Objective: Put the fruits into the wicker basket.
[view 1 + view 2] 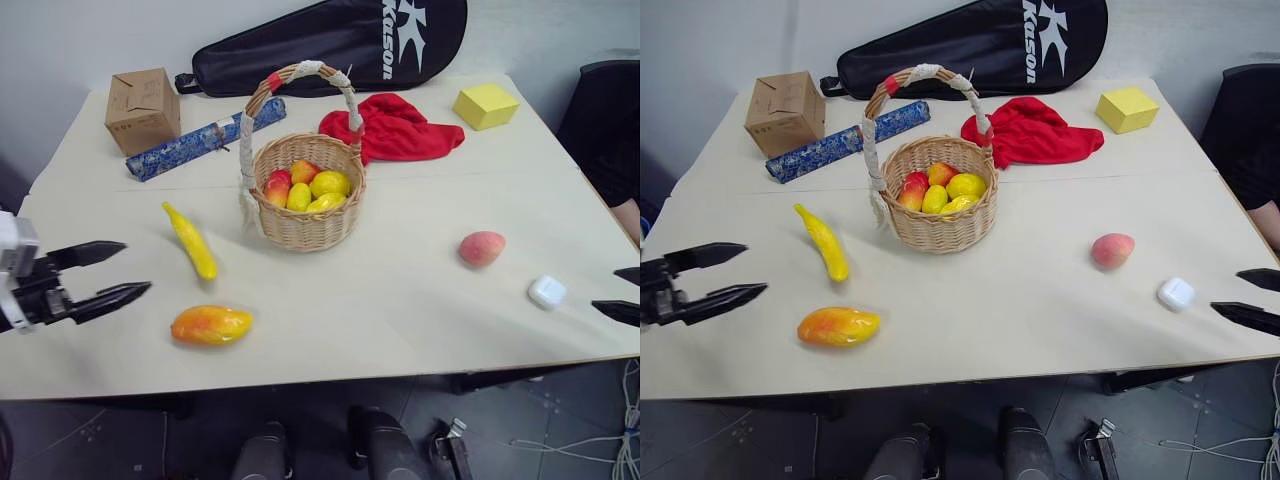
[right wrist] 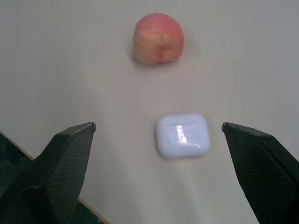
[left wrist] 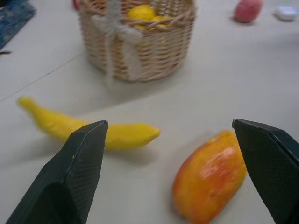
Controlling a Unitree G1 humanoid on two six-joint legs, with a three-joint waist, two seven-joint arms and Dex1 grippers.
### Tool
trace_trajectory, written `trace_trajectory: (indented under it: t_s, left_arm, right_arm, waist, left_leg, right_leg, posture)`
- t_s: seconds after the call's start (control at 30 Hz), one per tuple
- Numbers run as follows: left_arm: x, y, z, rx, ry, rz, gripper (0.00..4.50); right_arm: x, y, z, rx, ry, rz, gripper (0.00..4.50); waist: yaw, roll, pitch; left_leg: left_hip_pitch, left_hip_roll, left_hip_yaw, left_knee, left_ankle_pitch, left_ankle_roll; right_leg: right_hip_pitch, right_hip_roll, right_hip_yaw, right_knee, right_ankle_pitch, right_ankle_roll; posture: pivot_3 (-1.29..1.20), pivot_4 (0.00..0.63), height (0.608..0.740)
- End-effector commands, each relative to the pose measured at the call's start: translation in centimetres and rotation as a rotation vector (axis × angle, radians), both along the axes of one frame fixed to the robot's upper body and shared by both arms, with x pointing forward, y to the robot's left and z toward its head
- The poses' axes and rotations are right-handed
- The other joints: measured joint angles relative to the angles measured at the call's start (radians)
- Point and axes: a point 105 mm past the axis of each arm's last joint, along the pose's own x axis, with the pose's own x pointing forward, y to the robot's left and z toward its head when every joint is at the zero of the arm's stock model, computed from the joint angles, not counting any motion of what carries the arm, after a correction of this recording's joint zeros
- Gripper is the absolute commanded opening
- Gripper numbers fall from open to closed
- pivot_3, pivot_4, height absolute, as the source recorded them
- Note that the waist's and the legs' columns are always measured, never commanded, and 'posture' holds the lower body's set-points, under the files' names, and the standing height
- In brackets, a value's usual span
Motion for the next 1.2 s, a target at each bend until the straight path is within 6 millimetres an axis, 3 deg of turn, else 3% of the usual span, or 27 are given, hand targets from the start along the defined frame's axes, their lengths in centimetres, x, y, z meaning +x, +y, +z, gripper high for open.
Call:
trace_trajectory:
  t_s: [0.03,0.13,0.2,0.33,0.47,0.57,0.77,1.07,1.2]
  left_arm:
    - [-0.1,-2.1,1.3,-0.01,-0.039,-0.094,4.5]
    - [0.1,-5.7,2.2,-0.037,-0.051,-0.25,4.5]
    - [-0.1,-8.2,2.7,-0.048,-0.053,-0.362,4.5]
    - [-0.4,-12.2,3.9,-0.071,-0.066,-0.533,4.5]
    - [-0.6,-14.4,4.8,-0.076,-0.084,-0.64,4.5]
    - [-0.6,-15.2,5.2,-0.08,-0.095,-0.675,4.5]
    - [-0.5,-15.7,5.9,-0.086,-0.106,-0.699,4.5]
    - [0.0,-15.9,6.3,-0.077,-0.123,-0.7,4.5]
    - [0.2,-15.9,6.4,-0.072,-0.13,-0.698,4.5]
  right_arm:
    - [0.3,0.2,1.4,-0.075,-0.073,0.004,4.48]
    - [0.3,0.1,-0.2,-0.098,-0.026,-0.016,4.48]
    - [0.6,0.1,-1.1,-0.118,-0.027,-0.031,4.48]
    - [2.4,0.0,-2.4,-0.144,-0.058,-0.105,4.48]
    - [3.6,-0.9,-4.4,-0.205,-0.029,-0.171,4.48]
    - [3.8,-1.9,-4.6,-0.206,-0.01,-0.218,4.48]
    - [1.9,-4.1,-5.4,-0.198,0.089,-0.258,4.48]
    - [2.3,-4.6,-7.9,-0.129,0.146,-0.33,4.48]
    - [2.5,-4.6,-8.2,-0.078,0.145,-0.344,3.6]
  waist:
    - [-0.007,0.004,0.003]
    - [-0.011,0.006,0.004]
    - [0.005,0.006,0.006]
    - [0.051,0.007,0.006]
    - [0.054,0.007,0.006]
    - [0.052,0.007,0.006]
    - [0.05,0.006,0.006]
    - [0.045,0.006,0.006]
    - [0.044,0.006,0.006]
  left_leg:
    - [0.0,-0.001,-0.003,0.0,0.001,0.001]
    - [-0.002,-0.021,-0.046,-0.008,0.016,0.004]
    - [0.002,-0.037,-0.068,-0.012,0.027,0.005]
    - [0.0,-0.036,-0.06,-0.007,0.025,-0.004]
    - [0.0,-0.037,-0.056,-0.007,0.025,-0.001]
    - [0.0,-0.036,-0.052,-0.007,0.025,0.002]
    - [0.001,-0.033,-0.045,-0.007,0.024,0.004]
    - [0.002,-0.029,-0.037,-0.003,0.022,0.006]
    - [0.002,-0.025,-0.035,0.0,0.02,0.005]
  right_leg:
    - [0.001,-0.001,-0.002,0.0,0.0,0.0]
    - [0.03,-0.026,-0.058,-0.006,-0.005,0.009]
    - [0.036,-0.038,-0.078,-0.003,-0.01,0.016]
    - [0.034,-0.036,-0.06,-0.003,-0.008,0.017]
    - [0.033,-0.034,-0.056,-0.004,-0.007,0.018]
    - [0.033,-0.033,-0.055,-0.006,-0.008,0.019]
    - [0.032,-0.03,-0.056,-0.009,-0.006,0.021]
    - [0.032,-0.026,-0.049,-0.013,-0.003,0.022]
    - [0.032,-0.019,-0.044,-0.015,-0.002,0.022]
  posture:
    - [0.0,0.15,0.74]
    - [0.0,0.15,0.74]
    - [0.0,0.15,0.74]
    - [0.0,0.15,0.74]
    - [0.0,0.15,0.74]
    - [0.0,0.15,0.74]
    - [0.0,0.15,0.74]
    - [0.0,0.15,0.74]
    - [0.0,0.15,0.74]
